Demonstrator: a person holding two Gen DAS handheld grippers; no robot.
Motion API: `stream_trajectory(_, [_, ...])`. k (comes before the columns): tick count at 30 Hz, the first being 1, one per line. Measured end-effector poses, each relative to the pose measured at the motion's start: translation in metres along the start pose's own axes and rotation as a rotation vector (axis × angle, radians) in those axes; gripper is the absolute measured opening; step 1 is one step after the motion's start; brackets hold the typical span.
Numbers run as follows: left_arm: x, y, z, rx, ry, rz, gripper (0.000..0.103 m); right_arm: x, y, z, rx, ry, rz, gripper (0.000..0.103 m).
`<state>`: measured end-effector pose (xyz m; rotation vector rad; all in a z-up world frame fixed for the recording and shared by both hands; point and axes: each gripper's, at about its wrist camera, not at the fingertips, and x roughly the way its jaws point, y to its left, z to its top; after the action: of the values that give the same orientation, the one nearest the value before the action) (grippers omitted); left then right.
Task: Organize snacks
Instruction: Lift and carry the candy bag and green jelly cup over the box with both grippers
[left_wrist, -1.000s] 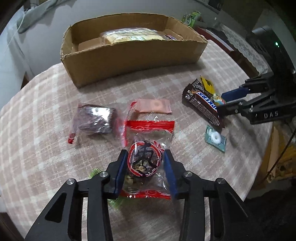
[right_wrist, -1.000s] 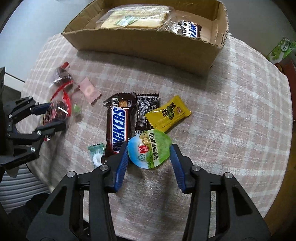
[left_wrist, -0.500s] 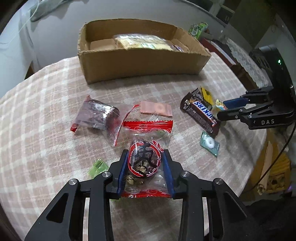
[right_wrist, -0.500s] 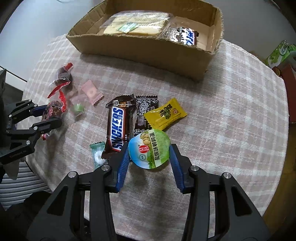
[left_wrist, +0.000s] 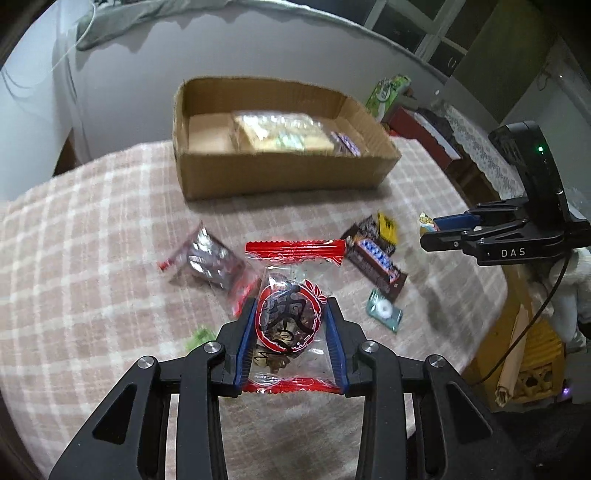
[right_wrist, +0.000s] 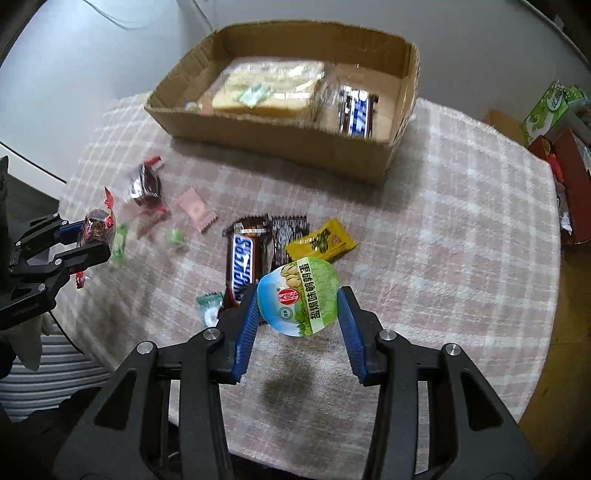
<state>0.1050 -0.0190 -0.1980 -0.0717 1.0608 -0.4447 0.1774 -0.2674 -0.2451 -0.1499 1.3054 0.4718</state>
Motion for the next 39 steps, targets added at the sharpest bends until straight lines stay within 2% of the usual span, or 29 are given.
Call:
stream_trajectory(9, [-0.012,0.010,0.042,-0.001,-0.073,0.034,0.033,-0.041,-0.011,0.030,0.021,-0.094,-0.009,0.044])
stream_trajectory(18, [-0.012,0.024,0.084,0.003,-0.118,0.063,0.033,-0.056,-0.018,0.072,0.012,-0.155,-0.029,0.044])
stream_trajectory(30, [0.010,0.039,0.129,-0.022,-0.128,0.077,0.033,-0.044,-0.028,0.117,0.018,-0.166,-0.039,0.044])
stream_trajectory(39, [0.031,0.041,0.145,-0.027,-0.104,0.085,0.033,-0.027,-0.032,0.137,0.014,-0.149,-0.053,0.046])
